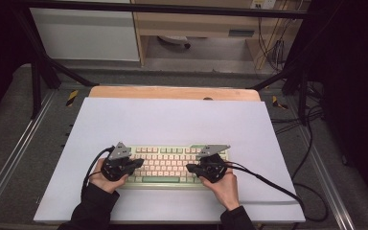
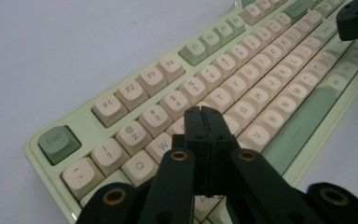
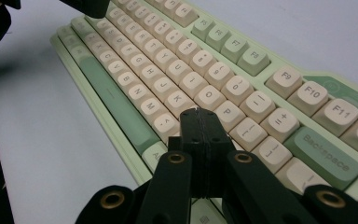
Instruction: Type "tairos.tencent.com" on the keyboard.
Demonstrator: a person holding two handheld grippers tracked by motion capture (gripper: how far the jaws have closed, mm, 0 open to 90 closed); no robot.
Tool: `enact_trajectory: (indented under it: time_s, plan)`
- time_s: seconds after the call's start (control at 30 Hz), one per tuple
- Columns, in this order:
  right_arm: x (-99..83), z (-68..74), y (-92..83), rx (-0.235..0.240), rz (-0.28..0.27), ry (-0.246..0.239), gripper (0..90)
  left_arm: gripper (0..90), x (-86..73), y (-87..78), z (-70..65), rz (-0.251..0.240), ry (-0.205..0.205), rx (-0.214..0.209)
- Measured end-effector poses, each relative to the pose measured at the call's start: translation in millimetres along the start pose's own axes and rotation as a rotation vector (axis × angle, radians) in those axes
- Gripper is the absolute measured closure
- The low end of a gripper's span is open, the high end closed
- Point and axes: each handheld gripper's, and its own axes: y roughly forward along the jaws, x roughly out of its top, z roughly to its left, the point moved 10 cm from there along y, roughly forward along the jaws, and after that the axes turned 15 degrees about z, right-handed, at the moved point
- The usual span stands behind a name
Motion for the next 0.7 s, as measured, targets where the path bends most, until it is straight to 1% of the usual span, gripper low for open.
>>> enact_trajectory:
  time_s: [0.2, 0.37, 0.53, 0.7]
  plan:
    - [-7.7, -2.1, -1.6, -0.001, 0.002, 0.006, 90.0, 89.6, 9.6, 9.6, -4.1, 0.009, 0.004, 0.001]
    - [-12.6, -3.5, -3.6, 0.001, 0.001, 0.012, 90.0, 89.6, 16.1, 17.1, -6.2, 0.006, 0.002, 0.005]
    - [-14.9, -4.9, -4.5, 0.001, -0.005, 0.017, 90.0, 89.6, 16.2, 24.3, -7.7, 0.014, 0.007, 0.006]
    - [-15.5, -4.5, -4.0, 0.004, -0.007, 0.020, 90.0, 89.6, 15.0, 27.3, -7.1, 0.019, 0.007, 0.005]
